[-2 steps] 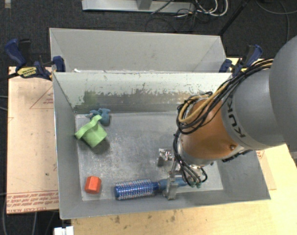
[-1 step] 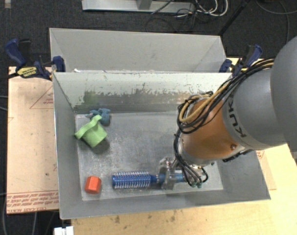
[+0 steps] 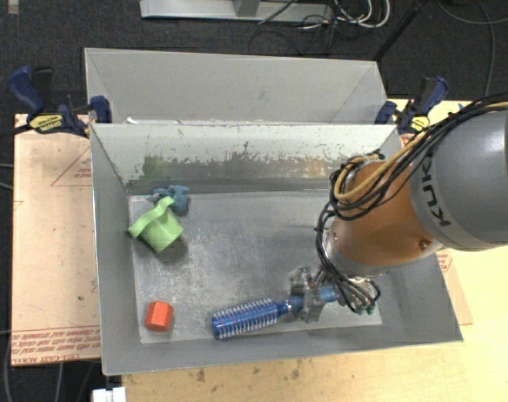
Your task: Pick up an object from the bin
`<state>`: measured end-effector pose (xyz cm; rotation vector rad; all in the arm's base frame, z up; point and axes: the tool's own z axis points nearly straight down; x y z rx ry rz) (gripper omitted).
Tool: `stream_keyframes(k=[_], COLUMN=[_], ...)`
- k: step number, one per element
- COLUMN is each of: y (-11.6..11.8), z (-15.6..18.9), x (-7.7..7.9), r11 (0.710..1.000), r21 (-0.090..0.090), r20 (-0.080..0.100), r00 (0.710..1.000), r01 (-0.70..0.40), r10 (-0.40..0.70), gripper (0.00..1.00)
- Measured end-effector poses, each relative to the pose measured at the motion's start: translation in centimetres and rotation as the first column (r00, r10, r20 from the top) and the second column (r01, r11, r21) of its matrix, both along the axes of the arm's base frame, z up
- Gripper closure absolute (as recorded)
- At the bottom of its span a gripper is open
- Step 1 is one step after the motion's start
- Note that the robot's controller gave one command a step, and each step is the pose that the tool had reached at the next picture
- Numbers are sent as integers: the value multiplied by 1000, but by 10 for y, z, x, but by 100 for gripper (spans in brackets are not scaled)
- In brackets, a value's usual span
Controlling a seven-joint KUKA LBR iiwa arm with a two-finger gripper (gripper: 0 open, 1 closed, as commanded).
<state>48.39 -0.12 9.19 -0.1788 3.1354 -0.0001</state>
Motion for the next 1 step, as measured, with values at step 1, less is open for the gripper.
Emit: stream_keyframes(k=[1], y=[7], z=[188], x=[3], r11=[999], r21=[0], r20=[10], r00=[999], r01=[-33], r10=[33], gripper=[100])
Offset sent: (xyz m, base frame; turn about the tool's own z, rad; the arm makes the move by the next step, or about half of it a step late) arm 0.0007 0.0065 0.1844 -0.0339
